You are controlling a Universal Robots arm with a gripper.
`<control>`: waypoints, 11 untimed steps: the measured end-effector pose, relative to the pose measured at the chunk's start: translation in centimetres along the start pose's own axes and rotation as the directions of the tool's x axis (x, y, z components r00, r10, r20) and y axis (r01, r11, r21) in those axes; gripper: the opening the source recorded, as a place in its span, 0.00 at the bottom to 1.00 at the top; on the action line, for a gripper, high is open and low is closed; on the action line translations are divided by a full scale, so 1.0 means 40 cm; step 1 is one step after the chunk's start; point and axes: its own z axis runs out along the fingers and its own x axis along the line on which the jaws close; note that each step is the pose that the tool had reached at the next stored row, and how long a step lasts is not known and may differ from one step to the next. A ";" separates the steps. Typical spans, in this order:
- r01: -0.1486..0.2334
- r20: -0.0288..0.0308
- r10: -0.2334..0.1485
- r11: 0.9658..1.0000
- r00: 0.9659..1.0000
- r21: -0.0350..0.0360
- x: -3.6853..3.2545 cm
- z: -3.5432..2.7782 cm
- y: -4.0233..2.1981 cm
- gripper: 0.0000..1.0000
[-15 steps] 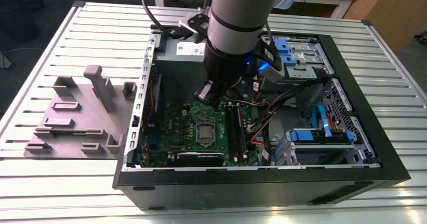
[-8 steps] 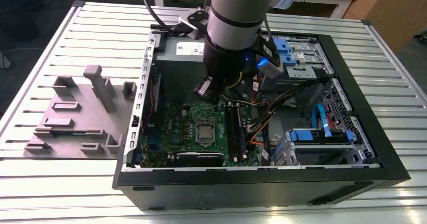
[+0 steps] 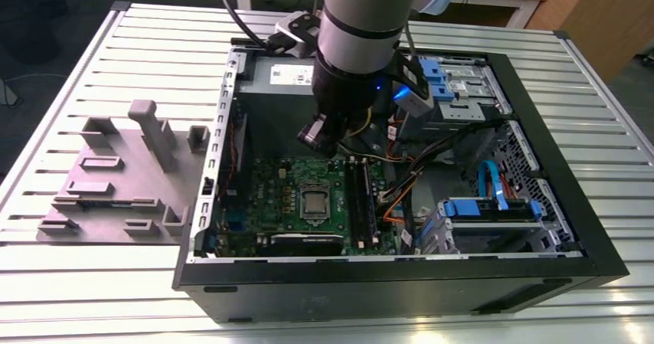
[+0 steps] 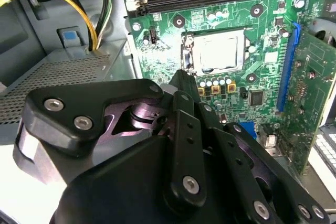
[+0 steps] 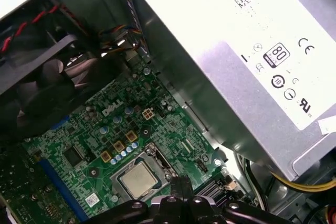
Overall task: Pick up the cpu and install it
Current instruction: 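Install the first cpu locking lever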
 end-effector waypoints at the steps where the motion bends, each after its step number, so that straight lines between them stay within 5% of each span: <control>1: -0.004 0.000 0.004 1.000 1.000 0.000 -0.001 0.000 -0.001 0.10; 8: -0.016 0.001 0.016 1.000 1.000 0.000 -0.002 0.002 -0.002 0.10; 11: -0.066 0.006 0.066 0.998 0.998 0.000 -0.002 0.003 -0.002 0.10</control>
